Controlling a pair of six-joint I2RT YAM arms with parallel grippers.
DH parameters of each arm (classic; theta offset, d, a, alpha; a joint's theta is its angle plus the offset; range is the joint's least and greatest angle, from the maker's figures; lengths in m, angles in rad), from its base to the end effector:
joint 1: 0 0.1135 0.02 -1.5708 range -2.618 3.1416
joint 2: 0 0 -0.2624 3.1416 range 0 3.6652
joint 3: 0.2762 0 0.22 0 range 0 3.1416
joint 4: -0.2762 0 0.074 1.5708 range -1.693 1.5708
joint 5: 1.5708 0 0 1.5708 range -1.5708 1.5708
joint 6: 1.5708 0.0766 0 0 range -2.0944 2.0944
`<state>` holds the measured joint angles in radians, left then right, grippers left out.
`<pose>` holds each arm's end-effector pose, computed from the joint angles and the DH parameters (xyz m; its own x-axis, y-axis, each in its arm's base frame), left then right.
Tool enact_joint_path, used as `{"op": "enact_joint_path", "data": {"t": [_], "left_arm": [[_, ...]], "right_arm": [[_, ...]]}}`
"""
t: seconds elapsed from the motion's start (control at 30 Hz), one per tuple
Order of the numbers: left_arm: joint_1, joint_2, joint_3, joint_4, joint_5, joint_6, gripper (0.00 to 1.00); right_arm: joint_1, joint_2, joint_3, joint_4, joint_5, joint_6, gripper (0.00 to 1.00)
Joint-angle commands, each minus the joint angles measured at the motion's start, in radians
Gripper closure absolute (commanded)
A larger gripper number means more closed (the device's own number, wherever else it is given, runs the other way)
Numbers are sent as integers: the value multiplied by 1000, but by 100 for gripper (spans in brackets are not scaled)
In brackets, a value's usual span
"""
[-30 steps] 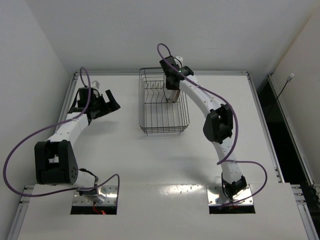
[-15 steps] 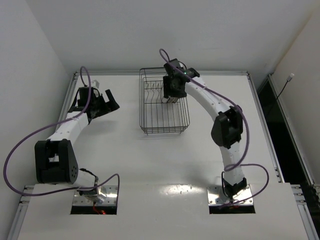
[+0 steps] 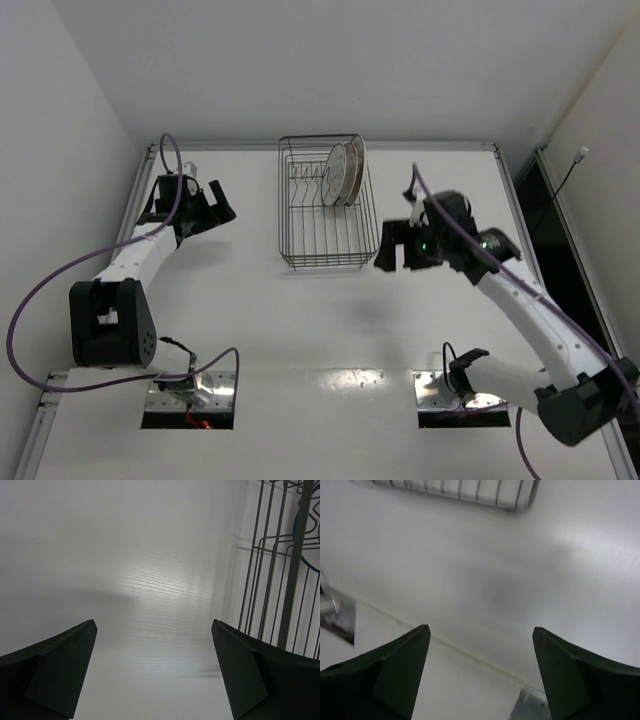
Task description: Load the plates into the dish rack
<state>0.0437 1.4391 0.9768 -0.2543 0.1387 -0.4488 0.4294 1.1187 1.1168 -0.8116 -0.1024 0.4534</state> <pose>0.3149 0.0032 0.2345 -0.6176 -0.4571 -0.6400 -0.2298 0.8831 -0.4090 0.1971 0.0988 0.3000 -0.8033 0.1114 -0.5850 -0.1403 0.9193 0.3677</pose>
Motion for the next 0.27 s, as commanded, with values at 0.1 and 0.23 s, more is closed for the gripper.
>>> {"op": "enact_joint_path", "data": {"t": [0.1, 0.23], "left_arm": [[-2, -17, 30, 7, -14, 12, 1], [-2, -8, 30, 7, -14, 12, 1]], "right_arm": [[6, -213, -356, 189, -192, 139, 19], [6, -174, -313, 138, -120, 102, 18]]}}
